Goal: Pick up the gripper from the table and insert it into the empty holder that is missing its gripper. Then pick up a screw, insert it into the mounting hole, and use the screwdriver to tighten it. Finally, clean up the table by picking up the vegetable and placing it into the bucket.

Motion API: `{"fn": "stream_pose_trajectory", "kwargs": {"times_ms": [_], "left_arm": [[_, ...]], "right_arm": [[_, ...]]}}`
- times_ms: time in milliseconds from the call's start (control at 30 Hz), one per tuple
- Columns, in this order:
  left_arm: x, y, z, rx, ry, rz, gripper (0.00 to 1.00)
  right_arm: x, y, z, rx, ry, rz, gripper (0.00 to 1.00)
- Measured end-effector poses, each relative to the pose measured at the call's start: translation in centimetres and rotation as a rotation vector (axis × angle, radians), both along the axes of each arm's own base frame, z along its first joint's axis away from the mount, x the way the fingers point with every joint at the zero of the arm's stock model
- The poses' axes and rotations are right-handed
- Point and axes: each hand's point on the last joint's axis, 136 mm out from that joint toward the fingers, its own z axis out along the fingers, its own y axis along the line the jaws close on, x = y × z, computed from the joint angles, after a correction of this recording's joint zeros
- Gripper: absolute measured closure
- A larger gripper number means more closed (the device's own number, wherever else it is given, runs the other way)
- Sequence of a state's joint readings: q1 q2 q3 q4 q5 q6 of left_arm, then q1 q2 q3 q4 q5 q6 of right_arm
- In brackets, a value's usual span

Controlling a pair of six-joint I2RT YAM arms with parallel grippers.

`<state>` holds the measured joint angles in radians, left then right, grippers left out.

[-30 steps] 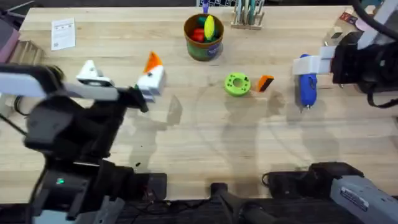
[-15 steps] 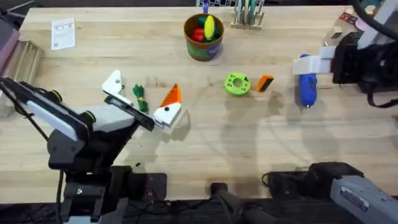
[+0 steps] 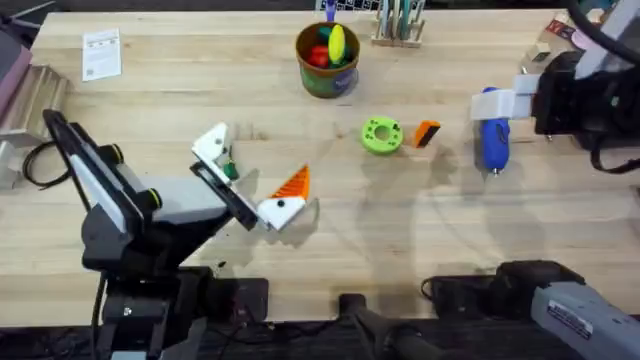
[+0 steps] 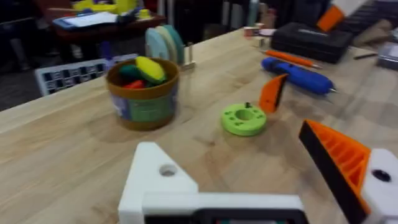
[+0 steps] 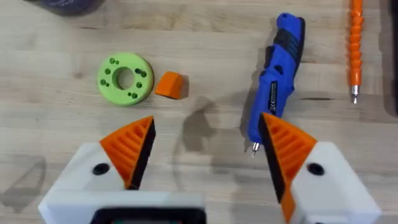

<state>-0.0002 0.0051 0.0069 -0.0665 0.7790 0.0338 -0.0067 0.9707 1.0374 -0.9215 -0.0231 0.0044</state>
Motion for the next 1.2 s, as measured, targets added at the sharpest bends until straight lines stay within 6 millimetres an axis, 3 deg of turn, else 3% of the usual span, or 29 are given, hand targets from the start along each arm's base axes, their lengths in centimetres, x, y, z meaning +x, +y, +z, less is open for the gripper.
{"fn": "stream_pose_trajectory", "kwargs": {"times_ms": [333, 1200], "left_arm": [[-2.6, -2.1, -0.2, 0.009, -0.005, -0.194, 0.015], [-3.5, -2.7, -0.2, -0.026, 0.039, -0.256, 0.014]], "right_arm": [[0.0, 0.0, 0.0, 0.000, 0.000, 0.000, 0.007], [0.0, 0.0, 0.0, 0.000, 0.000, 0.000, 0.008]]}}
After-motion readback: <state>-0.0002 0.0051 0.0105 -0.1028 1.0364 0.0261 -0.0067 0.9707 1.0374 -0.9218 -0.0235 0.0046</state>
